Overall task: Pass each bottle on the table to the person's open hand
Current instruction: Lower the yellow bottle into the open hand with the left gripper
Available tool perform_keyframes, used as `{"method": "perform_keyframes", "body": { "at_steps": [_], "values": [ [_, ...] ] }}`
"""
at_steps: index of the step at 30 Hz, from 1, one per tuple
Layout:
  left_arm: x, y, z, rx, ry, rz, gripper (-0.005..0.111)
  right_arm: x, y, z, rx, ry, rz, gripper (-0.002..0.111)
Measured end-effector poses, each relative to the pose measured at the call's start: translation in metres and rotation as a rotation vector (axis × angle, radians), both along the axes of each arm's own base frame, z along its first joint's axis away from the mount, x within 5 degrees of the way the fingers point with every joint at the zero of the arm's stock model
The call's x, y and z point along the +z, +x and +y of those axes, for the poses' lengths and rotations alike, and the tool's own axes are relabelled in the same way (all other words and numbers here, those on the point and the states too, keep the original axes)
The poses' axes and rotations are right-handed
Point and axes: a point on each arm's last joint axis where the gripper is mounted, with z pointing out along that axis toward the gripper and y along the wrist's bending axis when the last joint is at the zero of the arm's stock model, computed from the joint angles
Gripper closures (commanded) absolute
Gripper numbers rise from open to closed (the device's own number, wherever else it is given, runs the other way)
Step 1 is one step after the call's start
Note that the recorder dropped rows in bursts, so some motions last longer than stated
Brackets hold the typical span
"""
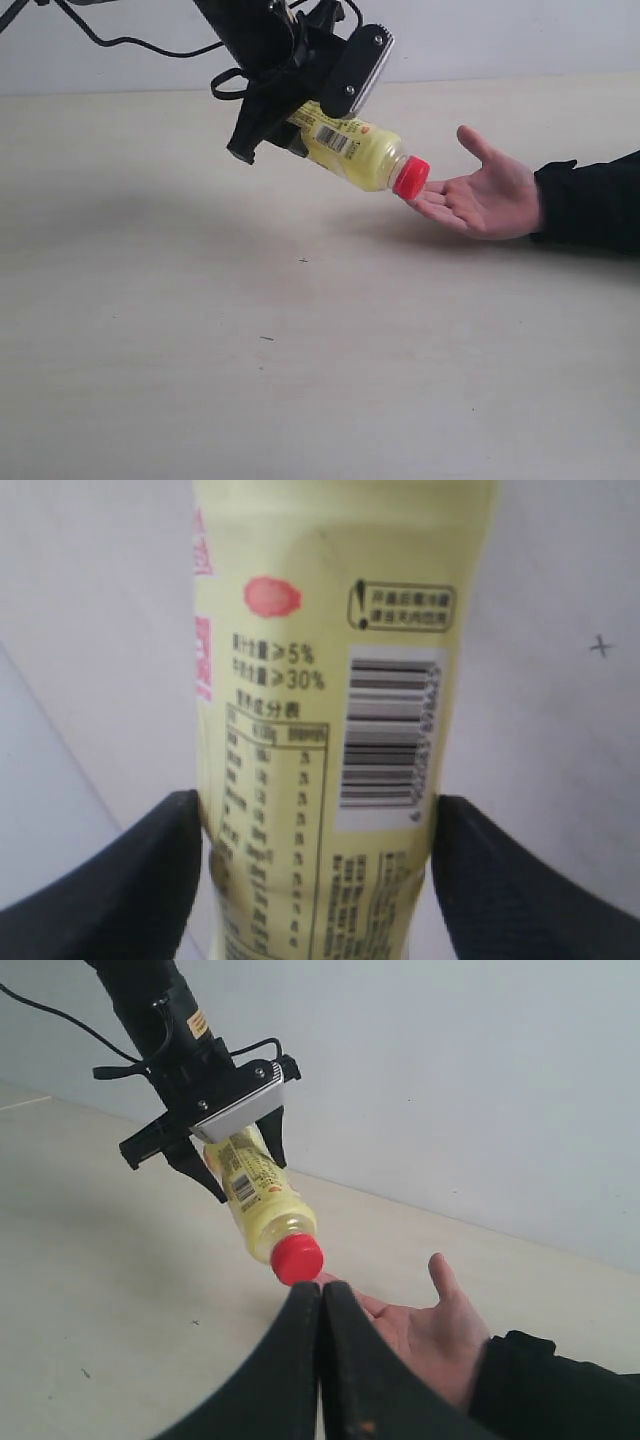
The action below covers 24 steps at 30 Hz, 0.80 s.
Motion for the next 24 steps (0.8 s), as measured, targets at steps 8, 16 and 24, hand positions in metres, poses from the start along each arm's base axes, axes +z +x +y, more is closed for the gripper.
{"method": "perform_keyframes", "body": {
  "at_steps": [8,16,24],
  "values": [
    [0.002,-0.029,-0.036,-0.12,0.022,-0.053,0.107,0.0,0.0,0.0,0.0,0.0,0.0,0.108],
    [0.01,-0.051,-0.082,-0.225,-0.087,-0.2,0.107,0.0,0.0,0.0,0.0,0.0,0.0,0.108],
    [-0.009,-0.047,-0.106,-0.294,-0.135,-0.308,0.107,0.0,0.0,0.0,0.0,0.0,0.0,0.108]
  ]
}}
